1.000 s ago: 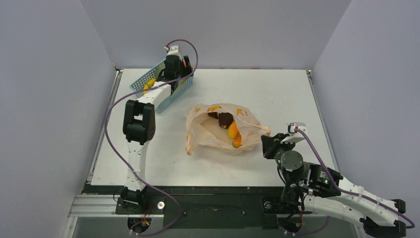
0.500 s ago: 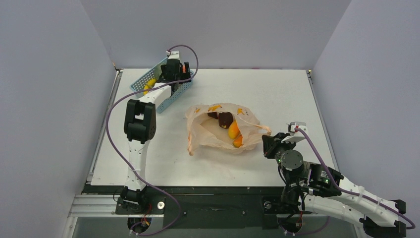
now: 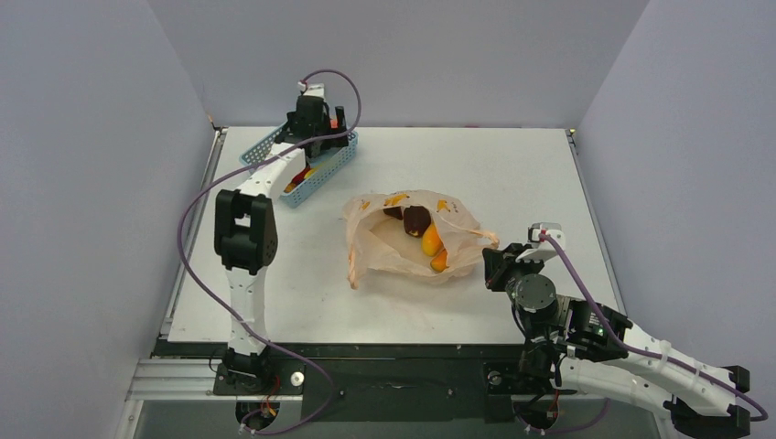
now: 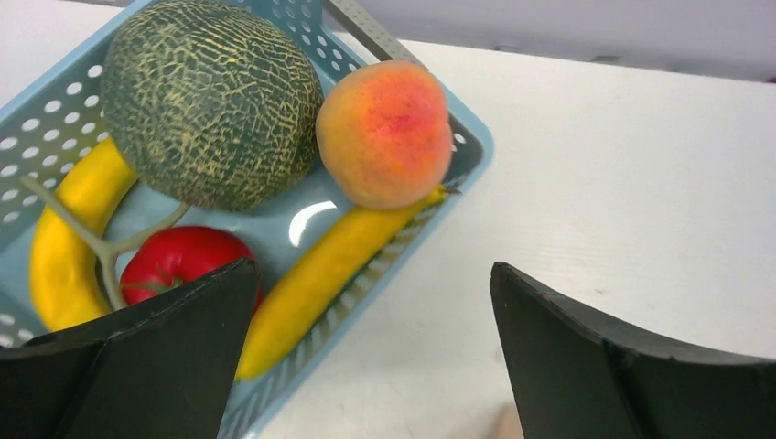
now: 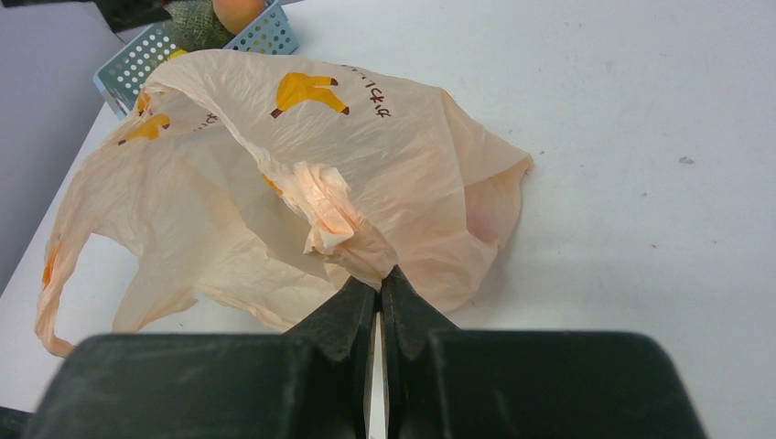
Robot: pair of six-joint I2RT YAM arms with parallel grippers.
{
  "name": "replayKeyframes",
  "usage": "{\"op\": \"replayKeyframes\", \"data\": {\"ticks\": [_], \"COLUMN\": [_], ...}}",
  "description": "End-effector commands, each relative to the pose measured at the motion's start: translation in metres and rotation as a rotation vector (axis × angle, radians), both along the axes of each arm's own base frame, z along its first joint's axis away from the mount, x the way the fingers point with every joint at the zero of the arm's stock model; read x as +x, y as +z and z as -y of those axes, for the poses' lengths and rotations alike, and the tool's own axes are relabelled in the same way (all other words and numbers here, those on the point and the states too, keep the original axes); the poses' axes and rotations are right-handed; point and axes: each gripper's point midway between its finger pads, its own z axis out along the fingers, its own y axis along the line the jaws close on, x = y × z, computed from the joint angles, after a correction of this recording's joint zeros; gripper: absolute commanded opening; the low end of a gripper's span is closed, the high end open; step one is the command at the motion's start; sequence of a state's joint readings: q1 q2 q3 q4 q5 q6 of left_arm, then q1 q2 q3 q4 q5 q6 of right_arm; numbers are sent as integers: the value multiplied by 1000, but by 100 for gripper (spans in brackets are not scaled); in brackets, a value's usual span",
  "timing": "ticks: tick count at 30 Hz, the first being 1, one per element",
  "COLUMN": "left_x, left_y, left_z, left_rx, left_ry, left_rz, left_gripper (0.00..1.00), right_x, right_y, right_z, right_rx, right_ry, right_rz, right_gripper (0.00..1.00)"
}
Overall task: Take the fake fruits out of the plastic bag
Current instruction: Place the fake fruit in the bin, then adjust the plastic bag at the center of the board.
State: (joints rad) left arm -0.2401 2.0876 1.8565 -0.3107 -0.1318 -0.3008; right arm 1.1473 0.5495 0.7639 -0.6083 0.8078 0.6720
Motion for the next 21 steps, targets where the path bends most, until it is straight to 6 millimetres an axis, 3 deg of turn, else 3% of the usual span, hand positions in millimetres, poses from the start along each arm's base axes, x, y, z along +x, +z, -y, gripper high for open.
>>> {"op": "replayKeyframes", "data": {"ticks": [1, 2, 3, 4, 5, 6, 7, 8, 9, 10, 11, 12, 13, 18, 21], "left_x": [-58, -82, -101, -121, -143, -162, -186, -202, -227, -241, -265, -278, -297, -356, -378], "left_y": [79, 82, 112, 92, 123, 103, 130, 113, 130, 117, 130, 116, 121, 136, 162], "left_z": [0, 6, 8, 14, 20, 22, 24, 24, 25, 25, 27, 26, 27, 29, 34], "left_rx": [-228, -276, -337, -370, -423, -437, -468, -473, -492, -496, -511, -514, -527, -548, -569], "left_ry": [-37, -82, -99, -133, -184, -193, -229, -236, -271, -280, -319, -319, -348, -453, -507], "left_rz": [52, 38, 93, 41, 108, 67, 124, 89, 125, 96, 123, 79, 96, 89, 112], "left_gripper": [97, 97, 97, 97, 97, 97, 97, 97, 97, 97, 97, 97, 97, 97, 97], "right_x": [5, 5, 6, 6, 7, 7, 7, 7, 6, 6, 6, 6, 5, 5, 4], "right_y": [19, 19, 19, 20, 20, 21, 21, 21, 21, 21, 20, 20, 19, 17, 21], "right_z": [0, -1, -3, -4, -5, -6, -8, -10, -11, -12, -14, -14, -15, -17, -22], "right_rx": [12, 10, 13, 12, 17, 20, 25, 24, 27, 29, 31, 33, 34, 43, 45], "right_ry": [-14, -12, -7, -6, -2, 1, 10, 14, 24, 28, 36, 38, 43, 58, 75], "right_rz": [42, 43, 46, 47, 50, 51, 52, 51, 51, 50, 48, 48, 47, 48, 47], "right_gripper": [0, 0, 0, 0, 0, 0, 0, 0, 0, 0, 0, 0, 0, 0, 0]}}
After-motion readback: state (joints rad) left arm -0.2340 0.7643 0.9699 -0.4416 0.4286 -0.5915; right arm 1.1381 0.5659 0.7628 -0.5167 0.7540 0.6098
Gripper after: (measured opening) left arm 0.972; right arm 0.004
